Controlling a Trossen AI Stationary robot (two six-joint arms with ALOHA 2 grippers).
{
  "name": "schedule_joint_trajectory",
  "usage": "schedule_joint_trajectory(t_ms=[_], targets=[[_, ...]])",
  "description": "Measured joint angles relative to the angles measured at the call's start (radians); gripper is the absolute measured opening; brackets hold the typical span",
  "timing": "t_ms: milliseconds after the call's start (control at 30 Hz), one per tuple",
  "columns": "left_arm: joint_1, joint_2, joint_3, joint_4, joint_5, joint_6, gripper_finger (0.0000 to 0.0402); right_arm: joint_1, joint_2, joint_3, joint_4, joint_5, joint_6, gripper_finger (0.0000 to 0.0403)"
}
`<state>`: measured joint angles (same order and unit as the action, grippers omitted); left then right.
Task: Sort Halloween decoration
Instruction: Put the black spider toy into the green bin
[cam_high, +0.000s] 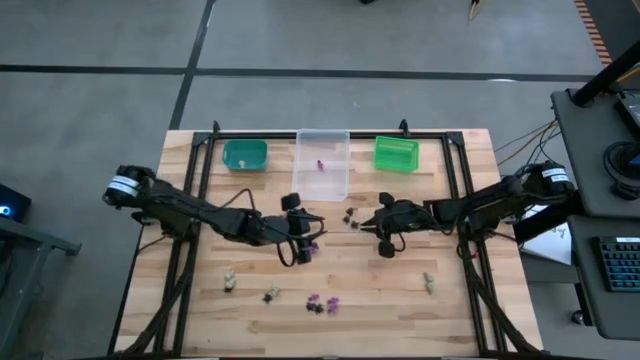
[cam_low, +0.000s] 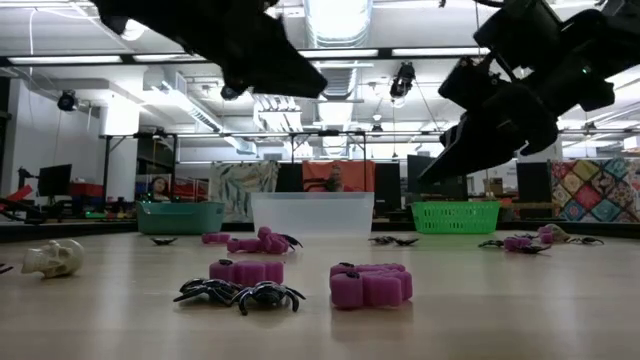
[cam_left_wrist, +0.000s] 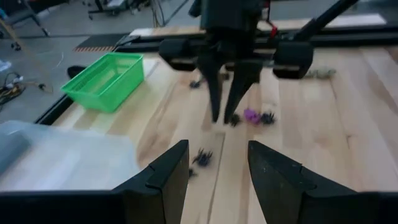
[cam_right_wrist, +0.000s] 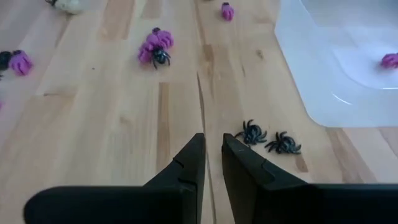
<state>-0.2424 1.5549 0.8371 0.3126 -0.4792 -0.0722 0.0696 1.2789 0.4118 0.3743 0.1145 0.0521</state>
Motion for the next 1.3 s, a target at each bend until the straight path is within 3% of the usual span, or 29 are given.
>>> schedule_joint_trajectory(t_ms=[267,533,800,1067,1300], targets=[[0.006,0.151,0.008,0.189,0.0,0.037,0.0149,0.0,0.0,0.015,-0.04,0.045,0.001,0.0043],[0.019,0.228,0.045,0.221,0.001,0.11,0.0148,0.0,0.0,0.096,-0.23,0.045,0.033,0.0043],[0.071,0.234,0.054,0.22,0.012,0.118,0.0121,0.0,0.0,0.132,-0.296,0.045,-0.014,0.0047],[0.103,0.234,0.052,0.219,0.02,0.127,0.0097,-0.005,0.002,0.131,-0.271,0.076,0.001,0.0106],[0.11,0.234,0.051,0.222,0.02,0.14,0.0085,-0.005,0.09,0.129,-0.178,0.089,0.006,0.0153]])
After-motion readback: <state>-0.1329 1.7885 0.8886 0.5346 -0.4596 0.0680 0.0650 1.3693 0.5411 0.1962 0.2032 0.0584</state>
